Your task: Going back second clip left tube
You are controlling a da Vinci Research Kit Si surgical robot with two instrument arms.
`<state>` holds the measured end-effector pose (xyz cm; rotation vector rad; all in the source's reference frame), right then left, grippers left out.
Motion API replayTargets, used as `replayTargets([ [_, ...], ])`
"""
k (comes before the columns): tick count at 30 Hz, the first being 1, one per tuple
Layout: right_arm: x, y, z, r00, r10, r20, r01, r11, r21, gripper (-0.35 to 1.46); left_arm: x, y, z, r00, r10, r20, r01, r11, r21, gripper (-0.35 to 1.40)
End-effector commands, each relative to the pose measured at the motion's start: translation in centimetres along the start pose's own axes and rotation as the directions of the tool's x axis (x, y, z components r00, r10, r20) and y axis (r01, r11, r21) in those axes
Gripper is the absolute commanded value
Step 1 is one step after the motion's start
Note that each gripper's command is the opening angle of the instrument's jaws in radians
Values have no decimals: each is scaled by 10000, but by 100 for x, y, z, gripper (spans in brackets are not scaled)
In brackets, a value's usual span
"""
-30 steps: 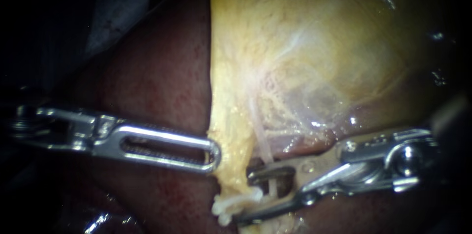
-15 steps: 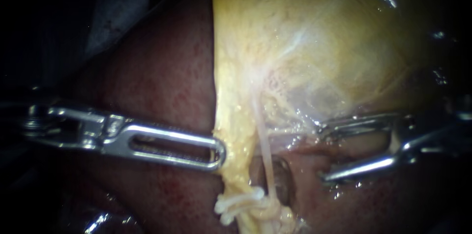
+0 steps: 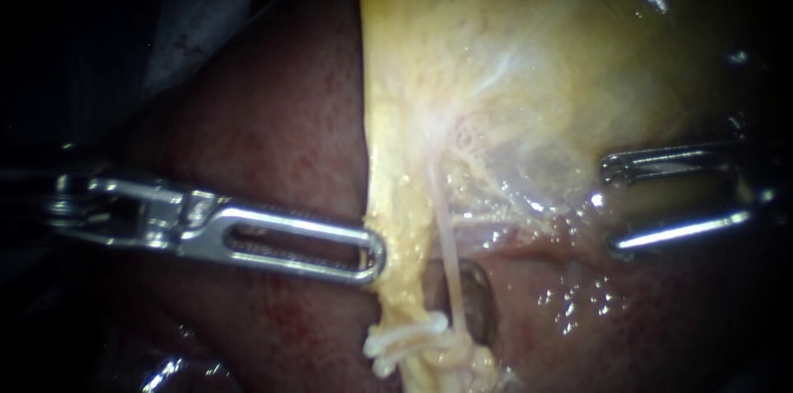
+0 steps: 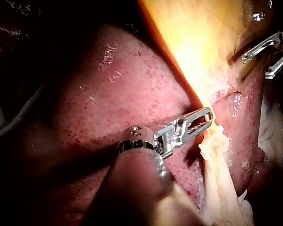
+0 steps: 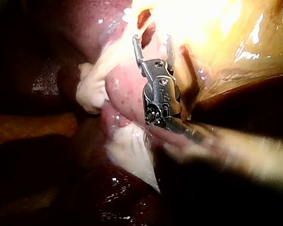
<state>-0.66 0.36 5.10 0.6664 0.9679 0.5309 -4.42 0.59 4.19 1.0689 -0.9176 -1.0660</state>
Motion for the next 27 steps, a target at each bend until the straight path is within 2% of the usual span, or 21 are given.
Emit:
replayTargets([
  [1, -1, -1, 1, 10000, -60, 3, 60, 10000, 6, 51, -1, 3, 3, 10000, -16, 23, 16, 10000, -41, -35],
  [5, -1, -2, 1, 10000, 1, -2, -1, 10000, 0, 50, -3, 17, 19, 10000, 30, 93, -28, 9999, -142, -35],
  [12, -1, -3, 2, 10000, 2, -3, -2, 10000, -3, 50, -1, 32, 39, 9998, 97, 164, -93, 9996, -260, -35],
  [27, -1, -5, 3, 9998, 183, -15, -183, 9998, -15, 51, 3, 35, 42, 9998, 128, 164, -123, 9995, -283, -35],
])
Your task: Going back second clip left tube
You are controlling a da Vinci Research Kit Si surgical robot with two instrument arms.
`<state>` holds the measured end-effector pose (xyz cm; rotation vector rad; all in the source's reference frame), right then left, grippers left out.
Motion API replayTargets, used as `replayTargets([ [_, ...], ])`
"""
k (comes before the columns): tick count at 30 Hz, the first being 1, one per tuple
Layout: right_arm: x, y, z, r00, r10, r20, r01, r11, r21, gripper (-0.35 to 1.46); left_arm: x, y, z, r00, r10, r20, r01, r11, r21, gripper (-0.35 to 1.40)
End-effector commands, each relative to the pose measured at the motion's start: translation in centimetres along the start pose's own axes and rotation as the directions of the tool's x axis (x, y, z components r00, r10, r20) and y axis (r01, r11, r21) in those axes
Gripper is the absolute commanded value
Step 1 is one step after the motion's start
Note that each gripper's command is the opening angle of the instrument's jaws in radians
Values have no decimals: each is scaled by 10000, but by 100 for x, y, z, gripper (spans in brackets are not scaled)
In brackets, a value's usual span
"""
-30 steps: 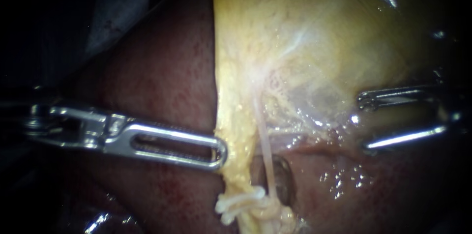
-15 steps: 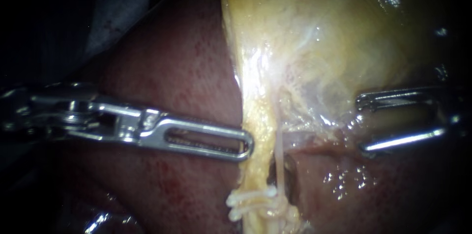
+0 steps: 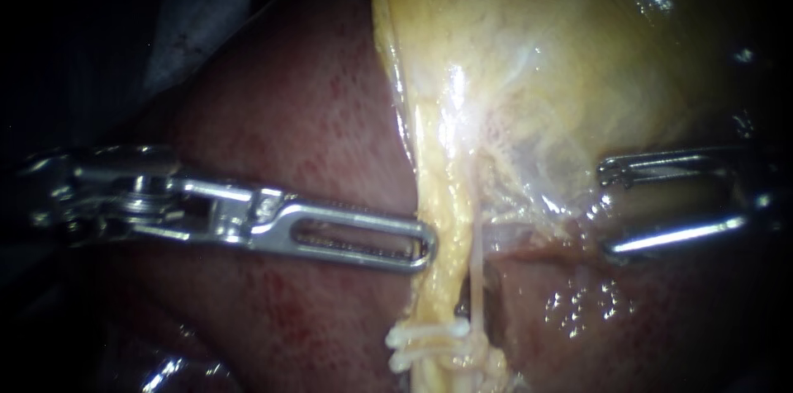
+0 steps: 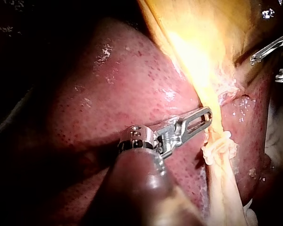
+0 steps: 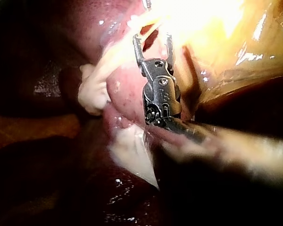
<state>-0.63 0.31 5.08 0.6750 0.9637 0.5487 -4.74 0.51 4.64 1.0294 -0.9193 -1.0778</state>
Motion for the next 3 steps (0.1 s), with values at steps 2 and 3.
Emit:
replayTargets([
  [2, 0, 0, 1, 10000, -2, -26, 2, 10000, 2, 51, 0, 0, 0, 10000, 4, -18, -4, 10000, 14, -35],
  [3, 0, -1, 1, 10000, -2, -26, 2, 10000, 2, 51, 0, 0, 0, 10000, 4, -18, -4, 10000, 14, -35],
])
